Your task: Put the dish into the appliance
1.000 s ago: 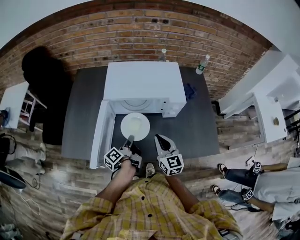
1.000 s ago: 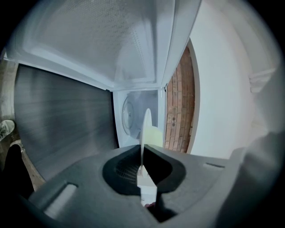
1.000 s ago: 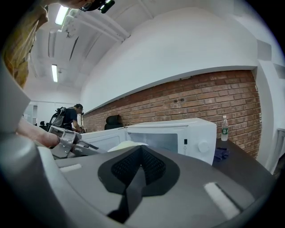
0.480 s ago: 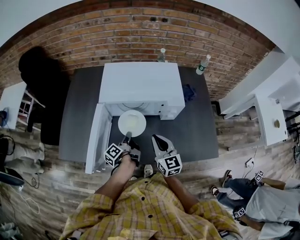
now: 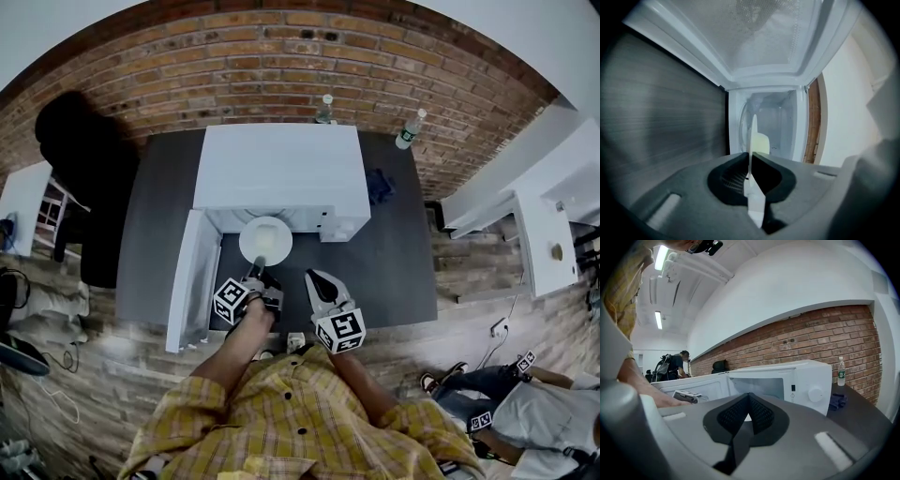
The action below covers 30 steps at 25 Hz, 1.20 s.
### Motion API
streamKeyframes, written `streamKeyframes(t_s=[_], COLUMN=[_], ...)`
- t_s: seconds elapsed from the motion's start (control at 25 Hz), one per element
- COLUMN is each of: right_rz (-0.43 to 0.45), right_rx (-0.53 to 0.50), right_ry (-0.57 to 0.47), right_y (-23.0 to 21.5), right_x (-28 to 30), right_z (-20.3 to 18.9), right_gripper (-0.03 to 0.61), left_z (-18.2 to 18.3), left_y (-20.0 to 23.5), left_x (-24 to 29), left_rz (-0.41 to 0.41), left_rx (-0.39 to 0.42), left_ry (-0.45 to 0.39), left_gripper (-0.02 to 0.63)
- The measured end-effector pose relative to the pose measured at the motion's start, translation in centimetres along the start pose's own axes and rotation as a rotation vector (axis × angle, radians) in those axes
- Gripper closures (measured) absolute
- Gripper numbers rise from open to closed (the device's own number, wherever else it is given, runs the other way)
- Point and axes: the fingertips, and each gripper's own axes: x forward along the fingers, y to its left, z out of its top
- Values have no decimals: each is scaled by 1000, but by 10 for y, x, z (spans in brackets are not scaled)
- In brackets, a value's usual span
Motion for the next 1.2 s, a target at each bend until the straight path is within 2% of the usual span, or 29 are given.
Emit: streamKeyframes(t_s=[0.28, 0.92, 1.2], right_rz=[8, 5, -12], right_rx=[11, 13, 12], right_ry=[20, 50, 62], right_y=[-5, -22, -31], right_x=[5, 14, 12], right_z=[-6, -15, -19], right_gripper=[575, 575, 575], left_z=[14, 27, 31], left_y=[11, 26, 26], left_x=[20, 65, 82], left_rz=[37, 43, 69], left_rx=[-12, 12, 25], left_ry=[-63, -78, -77], left_gripper=[600, 600, 606])
